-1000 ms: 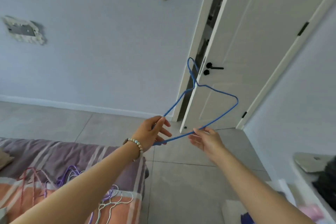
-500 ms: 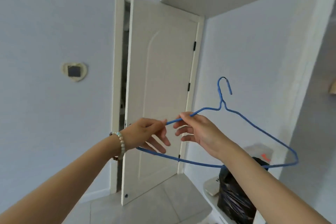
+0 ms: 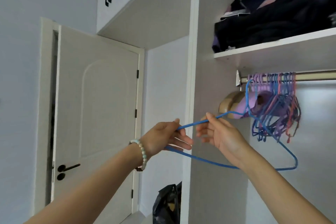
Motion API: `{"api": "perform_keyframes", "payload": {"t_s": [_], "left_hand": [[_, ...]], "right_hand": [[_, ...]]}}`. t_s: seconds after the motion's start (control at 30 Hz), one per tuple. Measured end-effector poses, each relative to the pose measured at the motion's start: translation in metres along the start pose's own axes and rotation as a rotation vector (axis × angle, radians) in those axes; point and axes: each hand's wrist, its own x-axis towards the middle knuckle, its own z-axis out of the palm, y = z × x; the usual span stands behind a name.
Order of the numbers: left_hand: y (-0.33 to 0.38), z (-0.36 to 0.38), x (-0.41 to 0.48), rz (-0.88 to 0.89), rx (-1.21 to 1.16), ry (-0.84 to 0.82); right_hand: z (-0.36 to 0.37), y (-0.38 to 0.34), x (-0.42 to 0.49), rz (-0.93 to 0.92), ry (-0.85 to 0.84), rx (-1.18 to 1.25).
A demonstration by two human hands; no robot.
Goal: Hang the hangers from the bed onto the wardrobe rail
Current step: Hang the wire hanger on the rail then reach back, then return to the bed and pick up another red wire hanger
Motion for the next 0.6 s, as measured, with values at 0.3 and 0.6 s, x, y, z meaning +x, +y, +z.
{"api": "perform_keyframes", "payload": {"t_s": [0.3,0.6], "left_hand": [[-0.001,0.156,0.104,0.145,-0.164,0.011],[0.019,0.254,0.190,0.143,-0.228,0.008]], "right_hand": [[-0.148,-0.031,0.021,-0.175,0.324,-0.093],[-0.242,-0.046,0.061,-0.320,0.551,-0.273]]}}
